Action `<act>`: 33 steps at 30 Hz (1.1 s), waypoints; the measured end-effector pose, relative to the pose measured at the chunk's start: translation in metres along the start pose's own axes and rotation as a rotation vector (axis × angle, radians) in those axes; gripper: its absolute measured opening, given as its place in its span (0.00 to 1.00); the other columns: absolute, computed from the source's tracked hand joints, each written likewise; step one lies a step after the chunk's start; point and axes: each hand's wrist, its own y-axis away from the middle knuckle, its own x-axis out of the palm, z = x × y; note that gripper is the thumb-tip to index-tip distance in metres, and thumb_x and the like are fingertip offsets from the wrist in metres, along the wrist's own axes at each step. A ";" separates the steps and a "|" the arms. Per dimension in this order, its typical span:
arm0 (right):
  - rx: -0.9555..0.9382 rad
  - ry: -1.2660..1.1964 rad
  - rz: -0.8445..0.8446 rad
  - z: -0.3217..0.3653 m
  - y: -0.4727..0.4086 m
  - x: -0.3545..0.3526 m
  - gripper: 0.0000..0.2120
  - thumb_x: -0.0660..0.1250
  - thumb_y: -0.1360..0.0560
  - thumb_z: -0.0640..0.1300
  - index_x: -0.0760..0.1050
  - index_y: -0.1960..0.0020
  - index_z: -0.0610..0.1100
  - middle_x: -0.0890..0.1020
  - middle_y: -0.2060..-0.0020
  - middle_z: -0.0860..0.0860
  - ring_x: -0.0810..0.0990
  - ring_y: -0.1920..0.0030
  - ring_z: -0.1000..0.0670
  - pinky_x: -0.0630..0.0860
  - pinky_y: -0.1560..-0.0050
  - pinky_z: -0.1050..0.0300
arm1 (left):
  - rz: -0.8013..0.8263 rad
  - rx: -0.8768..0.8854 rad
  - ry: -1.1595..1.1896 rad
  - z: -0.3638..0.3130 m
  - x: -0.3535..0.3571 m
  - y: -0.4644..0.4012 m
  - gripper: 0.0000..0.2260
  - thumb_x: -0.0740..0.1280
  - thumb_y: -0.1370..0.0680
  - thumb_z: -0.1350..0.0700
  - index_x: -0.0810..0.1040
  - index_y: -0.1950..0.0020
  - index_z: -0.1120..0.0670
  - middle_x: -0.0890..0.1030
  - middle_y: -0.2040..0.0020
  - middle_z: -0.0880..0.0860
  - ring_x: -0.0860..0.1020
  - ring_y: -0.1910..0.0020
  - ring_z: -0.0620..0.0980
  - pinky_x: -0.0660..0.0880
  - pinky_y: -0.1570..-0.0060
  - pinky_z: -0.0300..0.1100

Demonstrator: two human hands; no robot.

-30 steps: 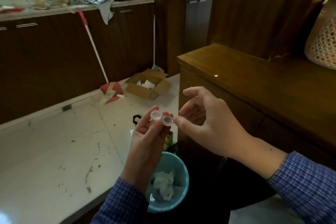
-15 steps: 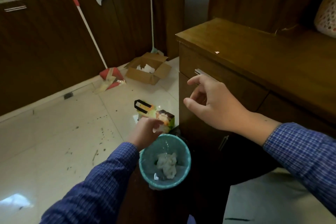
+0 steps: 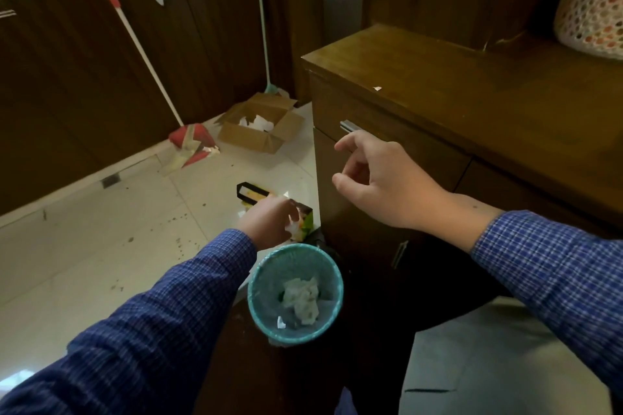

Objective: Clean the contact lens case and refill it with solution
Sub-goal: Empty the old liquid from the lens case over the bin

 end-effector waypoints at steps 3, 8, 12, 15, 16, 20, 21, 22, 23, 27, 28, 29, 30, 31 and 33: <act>-0.005 -0.008 -0.013 -0.002 0.000 -0.006 0.20 0.70 0.23 0.51 0.71 0.33 0.50 0.84 0.61 0.56 0.82 0.59 0.60 0.80 0.60 0.64 | 0.106 -0.115 0.027 0.014 0.026 0.008 0.12 0.77 0.27 0.60 0.84 0.45 0.53 0.84 0.44 0.52 0.82 0.50 0.48 0.81 0.46 0.40; 0.031 -0.029 0.007 -0.010 0.007 -0.017 0.20 0.71 0.23 0.51 0.71 0.33 0.53 0.83 0.62 0.57 0.82 0.58 0.62 0.80 0.61 0.63 | 0.139 -0.189 0.061 0.012 0.037 0.003 0.13 0.81 0.31 0.61 0.84 0.50 0.51 0.84 0.47 0.51 0.81 0.52 0.47 0.78 0.52 0.34; 0.042 -0.032 0.000 -0.012 0.016 -0.036 0.20 0.71 0.23 0.50 0.71 0.33 0.53 0.84 0.61 0.57 0.82 0.58 0.61 0.81 0.59 0.62 | 0.008 -0.160 0.229 -0.014 -0.022 -0.021 0.12 0.81 0.31 0.60 0.83 0.55 0.48 0.86 0.54 0.49 0.83 0.60 0.42 0.81 0.60 0.33; 0.028 -0.049 -0.037 -0.012 0.029 -0.063 0.19 0.71 0.23 0.49 0.71 0.34 0.52 0.84 0.60 0.57 0.82 0.58 0.59 0.81 0.60 0.62 | -0.048 -0.082 0.576 -0.056 -0.075 -0.019 0.09 0.80 0.29 0.57 0.83 0.55 0.46 0.88 0.61 0.46 0.86 0.62 0.42 0.81 0.65 0.33; 0.029 -0.058 -0.058 -0.012 0.035 -0.074 0.19 0.72 0.23 0.49 0.72 0.34 0.52 0.84 0.60 0.57 0.83 0.57 0.59 0.81 0.58 0.62 | -0.062 -0.036 0.732 -0.075 -0.093 -0.016 0.08 0.81 0.29 0.56 0.85 0.54 0.48 0.89 0.60 0.47 0.87 0.61 0.43 0.81 0.65 0.33; 0.077 -0.141 -0.164 -0.022 0.064 -0.132 0.21 0.75 0.24 0.46 0.73 0.34 0.49 0.85 0.55 0.55 0.84 0.56 0.56 0.82 0.53 0.61 | -0.043 0.250 1.171 -0.161 -0.152 -0.009 0.16 0.81 0.31 0.51 0.85 0.45 0.51 0.89 0.50 0.57 0.88 0.50 0.54 0.84 0.52 0.42; 0.097 -0.159 -0.189 -0.026 0.073 -0.148 0.22 0.76 0.25 0.46 0.73 0.34 0.49 0.85 0.54 0.54 0.85 0.56 0.55 0.83 0.52 0.60 | -0.035 0.320 1.255 -0.184 -0.160 -0.011 0.18 0.81 0.30 0.53 0.84 0.42 0.55 0.88 0.48 0.59 0.87 0.47 0.57 0.84 0.49 0.46; 0.119 -0.177 -0.215 -0.030 0.084 -0.164 0.24 0.77 0.27 0.48 0.73 0.35 0.50 0.85 0.53 0.53 0.85 0.56 0.54 0.83 0.52 0.58 | -0.021 0.379 1.323 -0.206 -0.165 -0.015 0.20 0.80 0.29 0.55 0.83 0.40 0.58 0.87 0.47 0.61 0.86 0.46 0.59 0.84 0.46 0.49; 0.142 -0.191 -0.241 -0.034 0.095 -0.179 0.26 0.78 0.29 0.51 0.73 0.35 0.51 0.85 0.52 0.53 0.86 0.55 0.53 0.84 0.51 0.57 | -0.002 0.425 1.374 -0.230 -0.167 -0.019 0.21 0.79 0.29 0.56 0.81 0.38 0.61 0.86 0.46 0.62 0.86 0.44 0.60 0.83 0.43 0.52; 0.225 -0.210 -0.398 -0.051 0.148 -0.228 0.34 0.78 0.38 0.59 0.74 0.36 0.52 0.85 0.51 0.54 0.87 0.55 0.54 0.83 0.53 0.58 | 0.063 0.493 1.433 -0.327 -0.161 -0.034 0.23 0.79 0.31 0.53 0.81 0.39 0.57 0.87 0.46 0.58 0.85 0.43 0.57 0.82 0.41 0.53; 0.249 -0.221 -0.447 -0.057 0.162 -0.238 0.34 0.78 0.39 0.59 0.74 0.36 0.52 0.85 0.51 0.53 0.87 0.55 0.54 0.83 0.52 0.58 | 0.085 0.492 1.441 -0.350 -0.157 -0.036 0.22 0.78 0.32 0.52 0.81 0.40 0.55 0.88 0.46 0.56 0.86 0.43 0.55 0.82 0.42 0.51; 0.271 -0.232 -0.493 -0.062 0.177 -0.247 0.34 0.79 0.39 0.58 0.74 0.36 0.52 0.85 0.51 0.53 0.87 0.55 0.53 0.84 0.51 0.56 | 0.112 0.496 1.448 -0.371 -0.152 -0.039 0.21 0.77 0.32 0.52 0.81 0.41 0.53 0.88 0.47 0.55 0.86 0.43 0.54 0.83 0.43 0.49; 0.292 -0.239 -0.534 -0.067 0.192 -0.255 0.33 0.80 0.39 0.56 0.74 0.37 0.52 0.85 0.51 0.52 0.88 0.55 0.52 0.84 0.50 0.55 | 0.146 0.504 1.452 -0.392 -0.146 -0.041 0.20 0.77 0.32 0.53 0.81 0.41 0.52 0.88 0.47 0.54 0.86 0.44 0.53 0.83 0.44 0.48; 0.309 -0.242 -0.568 -0.072 0.207 -0.263 0.32 0.80 0.39 0.55 0.74 0.37 0.53 0.85 0.52 0.53 0.88 0.55 0.52 0.84 0.50 0.55 | 0.186 0.516 1.454 -0.411 -0.141 -0.043 0.18 0.77 0.31 0.54 0.82 0.42 0.52 0.88 0.47 0.54 0.86 0.43 0.53 0.82 0.44 0.47; 0.345 -0.241 -0.631 -0.080 0.236 -0.278 0.32 0.81 0.39 0.54 0.73 0.38 0.54 0.86 0.53 0.54 0.88 0.55 0.52 0.84 0.51 0.57 | 0.263 0.560 1.440 -0.446 -0.130 -0.046 0.14 0.76 0.27 0.60 0.83 0.42 0.53 0.88 0.46 0.56 0.85 0.42 0.54 0.82 0.43 0.47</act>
